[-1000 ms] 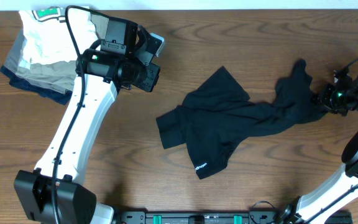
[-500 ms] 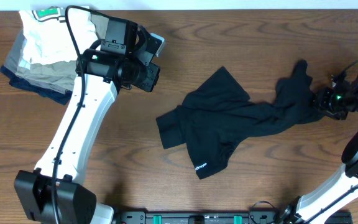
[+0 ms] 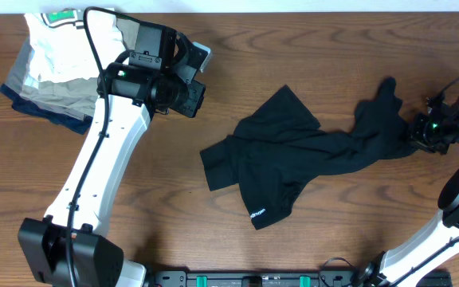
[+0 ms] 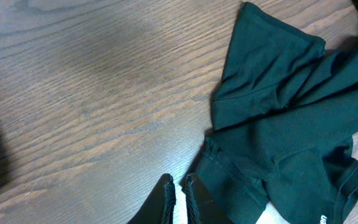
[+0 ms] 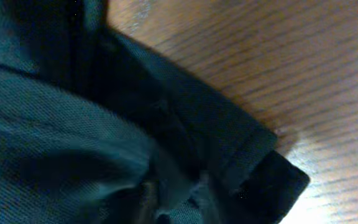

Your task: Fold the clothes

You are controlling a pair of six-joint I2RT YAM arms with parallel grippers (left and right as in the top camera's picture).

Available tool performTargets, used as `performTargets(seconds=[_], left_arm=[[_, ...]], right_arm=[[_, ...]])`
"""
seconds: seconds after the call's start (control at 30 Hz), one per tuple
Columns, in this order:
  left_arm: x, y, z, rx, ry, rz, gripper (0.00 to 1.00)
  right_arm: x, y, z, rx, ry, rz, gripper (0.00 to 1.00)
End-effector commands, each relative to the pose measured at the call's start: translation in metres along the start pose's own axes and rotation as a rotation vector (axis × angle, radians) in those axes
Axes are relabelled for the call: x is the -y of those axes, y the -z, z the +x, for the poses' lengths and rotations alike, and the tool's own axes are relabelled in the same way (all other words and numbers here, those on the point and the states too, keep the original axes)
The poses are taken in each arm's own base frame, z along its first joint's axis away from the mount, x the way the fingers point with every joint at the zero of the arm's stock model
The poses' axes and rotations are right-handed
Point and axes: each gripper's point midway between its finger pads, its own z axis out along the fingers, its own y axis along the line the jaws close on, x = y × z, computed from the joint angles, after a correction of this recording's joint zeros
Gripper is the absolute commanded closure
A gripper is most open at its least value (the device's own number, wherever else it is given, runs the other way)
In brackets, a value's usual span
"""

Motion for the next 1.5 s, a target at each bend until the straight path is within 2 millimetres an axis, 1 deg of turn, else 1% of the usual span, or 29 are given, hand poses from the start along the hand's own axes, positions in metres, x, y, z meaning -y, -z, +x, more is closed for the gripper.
performTargets(seconds=[0.0, 0.03, 0.13, 0.2, 0.3, 0.37, 0.5, 0.57, 0.67, 0.8, 0.9, 0.97, 1.13, 1.17, 1.23, 1.3, 1.37, 1.47], left_arm=[[-0.002, -0.001, -0.001, -0.001, -0.008, -0.011, 0.9], [-0.002, -0.001, -0.001, -0.001, -0.009, -0.012, 0.9], [-0.002, -0.001, -0.001, -0.001, -0.009, -0.012, 0.9], [-0.002, -0.001, -0.001, -0.001, -0.008, -0.011, 0.89], [-0.002, -0.001, -0.001, -0.001, -0.008, -0.011, 0.9], [-0.002, -0.001, -0.001, -0.001, -0.008, -0.011, 0.9], [-0.002, -0.001, -0.001, -0.002, -0.008, -0.011, 0.9], [-0.002, -0.001, -0.001, -0.002, -0.007, -0.011, 0.9], [-0.001, -0.001, 0.0, -0.008, -0.006, -0.009, 0.9], [0.002, -0.001, 0.009, -0.04, 0.009, 0.004, 0.9], [0.013, -0.003, 0.022, -0.098, 0.006, 0.03, 0.9], [0.026, -0.004, 0.035, -0.153, -0.008, 0.053, 0.89], [0.074, -0.009, 0.063, -0.28, -0.091, 0.122, 0.83], [0.085, -0.01, 0.069, -0.302, -0.115, 0.136, 0.78], [0.106, -0.015, 0.084, -0.35, -0.166, 0.164, 0.74], [0.124, -0.021, 0.101, -0.401, -0.187, 0.182, 0.72], [0.135, -0.028, 0.118, -0.447, -0.157, 0.18, 0.72], [0.143, -0.04, 0.135, -0.486, -0.069, 0.162, 0.72]], right_arm=[[0.0, 0.006, -0.003, 0.022, -0.002, 0.009, 0.94], [0.0, 0.006, -0.005, 0.028, -0.011, 0.007, 0.99], [-0.006, 0.009, -0.012, 0.049, -0.016, -0.024, 0.99], [-0.012, 0.016, -0.02, 0.069, -0.01, -0.053, 0.99], [-0.023, 0.035, -0.035, 0.093, -0.001, -0.091, 0.99], [-0.034, 0.052, -0.045, 0.107, 0.01, -0.117, 0.99], [-0.054, 0.083, -0.059, 0.123, 0.039, -0.134, 0.99], [-0.062, 0.095, -0.065, 0.136, 0.055, -0.133, 0.99], [-0.069, 0.107, -0.078, 0.182, 0.065, -0.133, 0.99], [-0.07, 0.114, -0.1, 0.269, 0.045, -0.132, 0.99], [-0.075, 0.115, -0.107, 0.296, 0.058, -0.136, 0.99], [-0.08, 0.114, -0.107, 0.295, 0.069, -0.138, 0.99], [-0.088, 0.11, -0.105, 0.288, 0.087, -0.129, 0.99], [-0.089, 0.11, -0.105, 0.285, 0.09, -0.13, 0.99], [-0.091, 0.109, -0.104, 0.281, 0.093, -0.131, 0.99], [-0.091, 0.109, -0.102, 0.276, 0.092, -0.131, 0.99], [-0.091, 0.108, -0.101, 0.269, 0.09, -0.129, 0.99], [-0.089, 0.108, -0.099, 0.262, 0.086, -0.118, 0.99]])
